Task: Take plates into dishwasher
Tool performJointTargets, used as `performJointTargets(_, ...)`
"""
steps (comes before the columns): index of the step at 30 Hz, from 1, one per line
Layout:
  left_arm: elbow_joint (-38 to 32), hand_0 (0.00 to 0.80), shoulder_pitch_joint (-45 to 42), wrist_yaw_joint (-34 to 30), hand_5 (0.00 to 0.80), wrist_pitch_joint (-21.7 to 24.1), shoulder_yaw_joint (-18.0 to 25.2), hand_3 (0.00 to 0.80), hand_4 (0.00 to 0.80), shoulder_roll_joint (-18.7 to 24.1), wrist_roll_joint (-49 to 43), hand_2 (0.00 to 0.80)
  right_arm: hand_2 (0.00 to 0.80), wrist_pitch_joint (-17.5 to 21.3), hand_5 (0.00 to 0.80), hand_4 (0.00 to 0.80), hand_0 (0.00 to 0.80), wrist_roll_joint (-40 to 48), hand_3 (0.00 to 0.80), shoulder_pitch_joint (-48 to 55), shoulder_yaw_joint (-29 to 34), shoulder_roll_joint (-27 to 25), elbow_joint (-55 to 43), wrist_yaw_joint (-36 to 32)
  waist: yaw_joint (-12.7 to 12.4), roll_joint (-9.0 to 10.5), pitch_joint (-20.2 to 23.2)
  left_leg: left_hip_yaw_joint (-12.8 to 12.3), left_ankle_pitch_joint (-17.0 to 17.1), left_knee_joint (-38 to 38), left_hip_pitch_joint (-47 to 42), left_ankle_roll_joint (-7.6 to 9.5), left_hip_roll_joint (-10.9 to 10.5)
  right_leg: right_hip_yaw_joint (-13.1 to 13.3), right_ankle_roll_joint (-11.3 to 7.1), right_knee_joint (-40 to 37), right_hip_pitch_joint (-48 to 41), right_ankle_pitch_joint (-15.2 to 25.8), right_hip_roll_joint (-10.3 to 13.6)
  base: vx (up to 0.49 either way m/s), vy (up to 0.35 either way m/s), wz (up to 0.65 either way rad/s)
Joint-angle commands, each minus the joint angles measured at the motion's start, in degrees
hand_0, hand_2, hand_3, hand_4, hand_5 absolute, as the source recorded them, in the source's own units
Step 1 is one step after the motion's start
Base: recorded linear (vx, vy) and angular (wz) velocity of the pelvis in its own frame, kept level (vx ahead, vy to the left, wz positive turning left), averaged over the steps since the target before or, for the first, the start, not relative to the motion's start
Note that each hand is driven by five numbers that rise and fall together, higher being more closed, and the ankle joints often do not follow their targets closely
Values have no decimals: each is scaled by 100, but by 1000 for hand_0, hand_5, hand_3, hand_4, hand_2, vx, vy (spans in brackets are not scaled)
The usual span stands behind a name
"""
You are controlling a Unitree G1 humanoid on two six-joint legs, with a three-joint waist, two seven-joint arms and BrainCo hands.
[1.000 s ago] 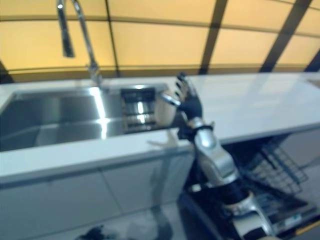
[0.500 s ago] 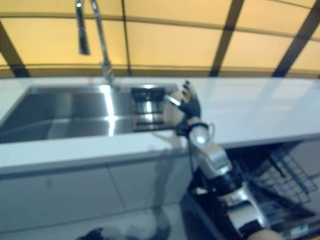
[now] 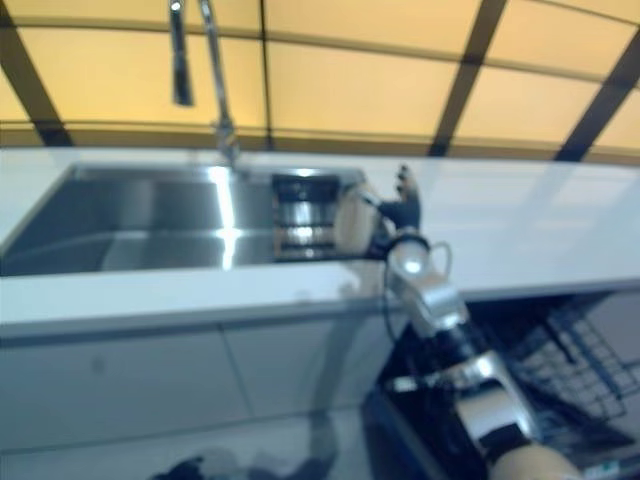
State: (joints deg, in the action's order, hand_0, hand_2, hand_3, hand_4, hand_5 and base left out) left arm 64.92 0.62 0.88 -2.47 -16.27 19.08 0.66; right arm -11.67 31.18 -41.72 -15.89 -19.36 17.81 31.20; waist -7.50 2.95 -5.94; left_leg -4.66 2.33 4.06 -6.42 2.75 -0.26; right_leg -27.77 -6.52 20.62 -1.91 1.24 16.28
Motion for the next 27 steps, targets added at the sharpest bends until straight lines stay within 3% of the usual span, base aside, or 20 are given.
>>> performJointTargets(1, 38, 0, 261, -29, 0, 48, -263, 0, 0, 53, -265, 0, 0, 152, 0, 0, 0, 138, 0, -791, 438, -412, 327, 122, -216, -103, 80, -458, -1069, 94, -225, 607, -449, -124, 47, 787, -281, -18, 88, 0, 0, 0)
performJointTargets(16, -21, 0, 350, -97, 0, -43, -344, 0, 0, 132, -263, 0, 0, -447, 0, 0, 0, 1192, 0, -967, 394, -412, 1083, -203, -241, -77, 21, -450, -1068, 94, -229, 616, -485, -127, 14, 956, -201, 39, 168, 0, 0, 0)
performJointTargets(27, -125, 0, 382, -116, 0, -133, -392, 0, 0, 155, -239, 0, 0, -724, 0, 0, 0, 1277, 0, -969, 264, -354, 1218, -285, -249, -54, -40, -478, -1065, 92, -215, 620, -484, -129, -5, 1015, -135, 54, 201, 0, 0, 0)
